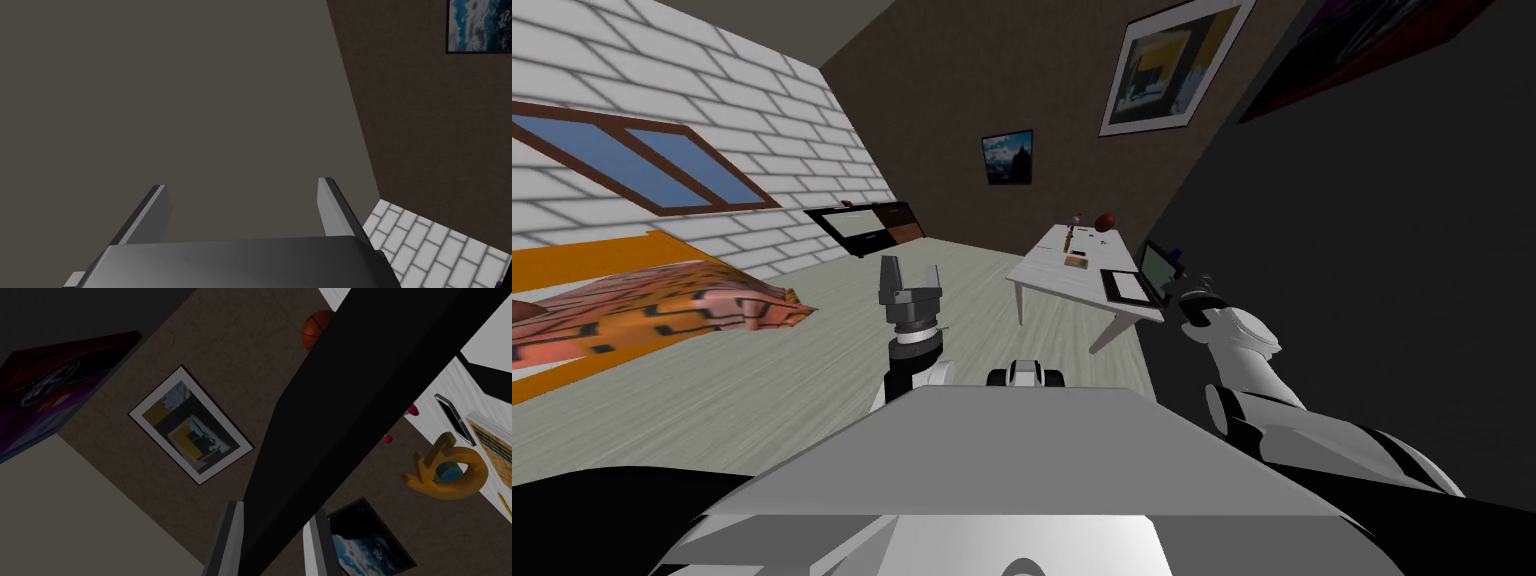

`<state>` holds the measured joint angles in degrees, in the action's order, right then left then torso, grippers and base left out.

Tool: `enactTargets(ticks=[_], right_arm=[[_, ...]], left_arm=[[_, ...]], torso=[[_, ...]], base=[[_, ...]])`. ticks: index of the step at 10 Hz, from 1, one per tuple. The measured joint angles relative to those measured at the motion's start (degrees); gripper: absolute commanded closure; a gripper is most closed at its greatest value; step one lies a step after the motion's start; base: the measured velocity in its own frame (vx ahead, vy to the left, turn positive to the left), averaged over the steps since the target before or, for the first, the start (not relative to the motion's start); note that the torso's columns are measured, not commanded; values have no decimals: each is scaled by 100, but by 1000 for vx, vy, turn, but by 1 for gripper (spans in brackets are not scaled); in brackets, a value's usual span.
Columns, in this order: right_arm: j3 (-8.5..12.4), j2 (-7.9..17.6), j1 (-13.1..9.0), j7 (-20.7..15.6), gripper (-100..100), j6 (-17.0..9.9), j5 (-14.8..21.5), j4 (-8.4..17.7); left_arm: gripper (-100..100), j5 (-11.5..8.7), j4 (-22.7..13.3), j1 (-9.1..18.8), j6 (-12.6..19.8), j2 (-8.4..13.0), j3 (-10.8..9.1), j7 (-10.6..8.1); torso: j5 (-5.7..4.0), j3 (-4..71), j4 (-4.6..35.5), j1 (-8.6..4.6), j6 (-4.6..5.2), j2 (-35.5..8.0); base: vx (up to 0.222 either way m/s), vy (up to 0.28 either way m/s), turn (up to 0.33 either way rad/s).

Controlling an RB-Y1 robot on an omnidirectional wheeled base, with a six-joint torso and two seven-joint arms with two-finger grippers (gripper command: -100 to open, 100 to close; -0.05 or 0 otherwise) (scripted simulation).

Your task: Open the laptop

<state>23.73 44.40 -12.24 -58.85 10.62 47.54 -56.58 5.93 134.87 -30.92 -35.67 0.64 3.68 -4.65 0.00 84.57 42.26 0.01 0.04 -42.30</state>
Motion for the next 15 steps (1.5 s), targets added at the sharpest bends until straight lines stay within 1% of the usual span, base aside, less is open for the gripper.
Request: enactTargets(ticks=[1,2,3,4,5,6,7,8,9,10,11,13,15], right_arm=[[-34,-29,36,19,100,-2,-2,-94],[-164,-69,19,36,100,44,-8,-156],[-285,-53,98,112,100,26,-28,-297],[-323,-46,154,162,100,-1,-38,-391],[-490,-45,248,255,100,-2,-68,-579],[-567,-51,263,305,100,18,-76,-651],[-769,-59,399,418,100,-39,-104,-927],[-1005,-57,465,564,100,-75,-133,-1157],[-1260,14,564,753,100,-68,-191,-1380],[-1292,-65,565,756,100,68,-191,-1419],[-1291,-80,570,738,100,110,-189,-1414],[-1314,-91,624,490,100,78,34,-1543],[-1342,-90,694,245,100,27,239,-1713]], left_arm=[[0,0,0,2,0,0,0,0],[0,0,0,0,0,0,0,0],[0,0,-1,1,0,0,0,0],[0,0,-1,3,1,0,0,0],[0,0,0,0,0,0,0,0],[0,0,0,1,0,0,0,0],[0,0,0,0,0,0,0,0],[0,0,0,0,0,0,0,0],[0,0,0,-1,0,0,0,0],[0,0,0,1,0,0,0,0],[0,0,-1,3,1,0,0,0],[0,0,-1,3,1,0,0,0],[0,0,-1,3,1,0,0,0]], torso=[[-2,-14,8,-10,-12,-22],[2,-13,10,-6,16,-16],[10,-9,12,8,-8,-13],[15,-11,15,16,-20,-18],[17,-6,14,18,12,-7],[17,-3,13,20,-6,-4],[15,1,9,25,0,4],[16,8,4,35,-8,15],[15,10,4,24,-6,16],[3,-3,6,-1,-18,-6],[-2,-18,15,-21,-20,-29],[14,-14,18,17,-4,-19],[17,-10,18,19,-5,-14]], base=[[95,15,-394],[96,30,-220],[33,10,31],[92,14,-299],[104,37,-243],[145,55,-367],[203,115,-451],[233,126,-496],[157,92,-350],[49,41,-58],[34,48,13],[46,74,-4],[34,62,3]])
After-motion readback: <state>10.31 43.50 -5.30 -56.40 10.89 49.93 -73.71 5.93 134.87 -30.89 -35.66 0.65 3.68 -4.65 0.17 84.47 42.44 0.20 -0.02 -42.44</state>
